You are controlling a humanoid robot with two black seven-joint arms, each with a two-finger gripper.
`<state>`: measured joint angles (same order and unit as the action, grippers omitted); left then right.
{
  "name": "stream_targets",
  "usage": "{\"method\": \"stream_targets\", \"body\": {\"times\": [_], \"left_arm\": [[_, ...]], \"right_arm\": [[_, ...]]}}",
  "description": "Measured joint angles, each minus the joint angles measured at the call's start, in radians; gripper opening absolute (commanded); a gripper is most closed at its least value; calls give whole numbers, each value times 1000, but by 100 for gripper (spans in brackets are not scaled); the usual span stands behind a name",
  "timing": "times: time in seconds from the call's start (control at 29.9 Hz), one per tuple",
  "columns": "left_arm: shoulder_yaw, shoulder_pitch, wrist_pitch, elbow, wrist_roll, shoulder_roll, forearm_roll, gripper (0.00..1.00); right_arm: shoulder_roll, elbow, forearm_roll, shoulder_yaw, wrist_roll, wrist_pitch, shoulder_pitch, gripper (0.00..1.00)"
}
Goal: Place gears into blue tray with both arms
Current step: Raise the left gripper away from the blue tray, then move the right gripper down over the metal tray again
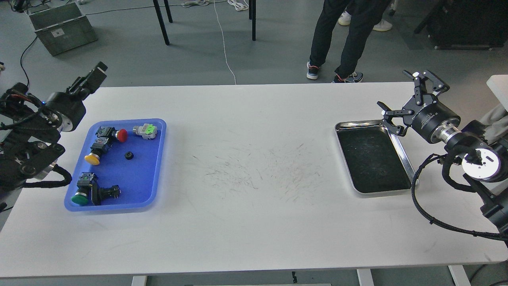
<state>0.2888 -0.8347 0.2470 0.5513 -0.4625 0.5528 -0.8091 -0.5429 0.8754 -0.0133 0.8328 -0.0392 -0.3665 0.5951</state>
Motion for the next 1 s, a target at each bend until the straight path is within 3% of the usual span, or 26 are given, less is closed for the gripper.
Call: {"method": "stream_targets", "body": {"times": [0.1,0.2,0.33,0.5,0.63,0.77,1.0], "left_arm": [[1,-48,-26,-2,34,-5,297,97],[1,-77,-103,-9,52,-24,529,97],[41,-90,-279,-56,86,-90,696,97],[171,-90,-556,-218,136,-202,755,97],[220,-91,-707,-356,213,-281,783,98],[249,-93,-733,-384,240,-311,835,98],[246,-93,-735,-387,207,-319,865,98]], "right_arm": [[-35,32,10,-14,2,0,27,95],[-80,44,29,-92,5,-3,100,95],[-111,64,69,-303,5,-7,276,96],[-158,175,194,-549,11,-8,473,96],[-220,301,453,-773,15,-7,616,96],[-302,388,692,-949,15,-6,702,96],[-386,447,905,-1064,15,-6,702,97]]}}
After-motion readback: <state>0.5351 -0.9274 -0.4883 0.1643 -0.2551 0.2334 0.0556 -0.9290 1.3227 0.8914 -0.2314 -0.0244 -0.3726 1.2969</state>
